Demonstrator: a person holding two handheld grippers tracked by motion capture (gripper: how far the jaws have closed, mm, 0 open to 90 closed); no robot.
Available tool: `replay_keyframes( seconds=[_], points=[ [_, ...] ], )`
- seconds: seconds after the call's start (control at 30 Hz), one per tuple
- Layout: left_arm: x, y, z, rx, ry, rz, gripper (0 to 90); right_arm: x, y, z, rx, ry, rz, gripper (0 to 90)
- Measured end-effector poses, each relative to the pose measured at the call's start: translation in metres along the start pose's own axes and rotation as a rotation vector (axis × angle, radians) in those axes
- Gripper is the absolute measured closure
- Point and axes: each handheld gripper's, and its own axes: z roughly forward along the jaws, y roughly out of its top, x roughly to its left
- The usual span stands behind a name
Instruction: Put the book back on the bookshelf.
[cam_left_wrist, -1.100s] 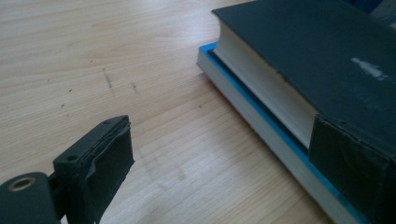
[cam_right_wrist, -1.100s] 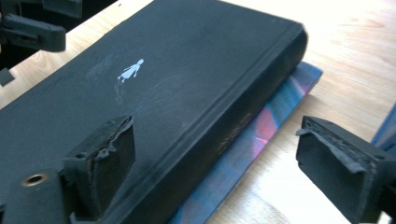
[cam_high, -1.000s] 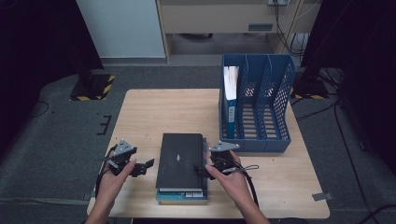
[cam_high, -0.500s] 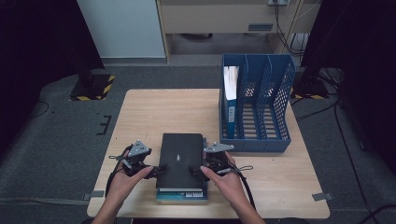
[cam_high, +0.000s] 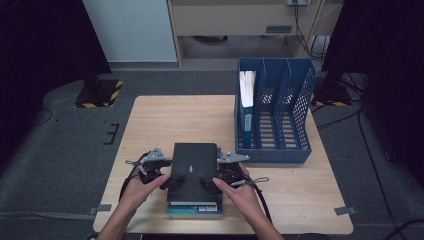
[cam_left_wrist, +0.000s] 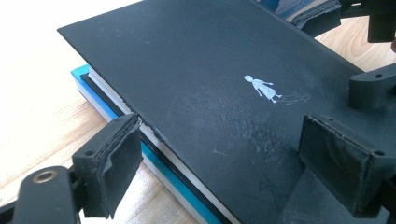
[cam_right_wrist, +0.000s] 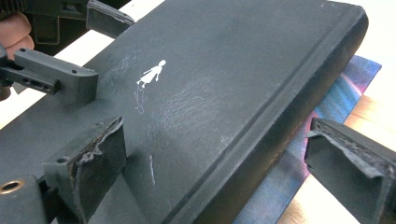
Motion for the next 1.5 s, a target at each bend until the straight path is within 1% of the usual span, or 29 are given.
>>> replay_keyframes(
  seconds=[0.03,0.1,0.13,0.17,0.23,0.33,0.53,0.63,0.7,0.83,1.03,1.07,1.3,1.47,1.5],
  points=[
    [0.001,0.001,0.001,0.001,-0.005,-0.003,13.0,0.0,0.0,0.0,-0.001,0.001,0.001,5.9],
    [0.002,0.002,0.004,0.004,-0.029,-0.022,13.2,-0.001,-0.001,0.001,-0.003,0.007,0.006,5.9],
    [0.004,0.003,0.007,0.007,-0.043,-0.04,12.9,-0.001,-0.001,0.002,-0.005,0.01,0.011,5.9],
    [0.005,0.003,0.007,0.007,-0.046,-0.035,12.7,-0.002,-0.001,0.002,-0.006,0.015,0.021,5.9],
    [0.005,0.005,0.008,0.011,-0.051,-0.028,12.8,-0.002,-0.002,0.002,-0.008,0.016,0.021,6.0],
    [0.006,0.009,0.011,0.031,-0.06,-0.012,12.8,-0.004,-0.002,0.002,-0.007,0.026,0.036,5.5],
    [0.008,0.014,0.014,0.048,-0.079,0.0,12.8,-0.009,-0.004,0.004,-0.003,0.034,0.076,1.7],
    [0.009,0.015,0.015,0.053,-0.084,0.002,12.7,-0.013,-0.004,0.007,0.006,0.057,0.117,0.1],
    [0.01,0.016,0.015,0.06,-0.088,0.006,12.7,-0.015,-0.004,0.008,0.009,0.063,0.132,0.1],
    [0.013,0.016,0.017,0.062,-0.109,-0.001,12.0,-0.018,-0.005,0.009,0.01,0.076,0.158,0.1],
    [0.015,0.016,0.019,0.062,-0.121,-0.009,11.0,-0.019,-0.005,0.01,0.003,0.08,0.156,0.2],
    [0.015,0.016,0.019,0.062,-0.122,-0.009,11.0,-0.02,-0.006,0.01,-0.001,0.081,0.15,0.1],
    [0.016,0.017,0.02,0.067,-0.13,-0.003,11.1,-0.02,-0.007,0.009,-0.011,0.083,0.162,0.2],
    [0.017,0.018,0.022,0.058,-0.138,0.003,11.2,-0.023,-0.009,0.009,-0.012,0.09,0.18,0.3],
    [0.017,0.018,0.022,0.058,-0.14,0.004,11.2,-0.024,-0.009,0.009,-0.008,0.095,0.193,0.2]
  ],
)
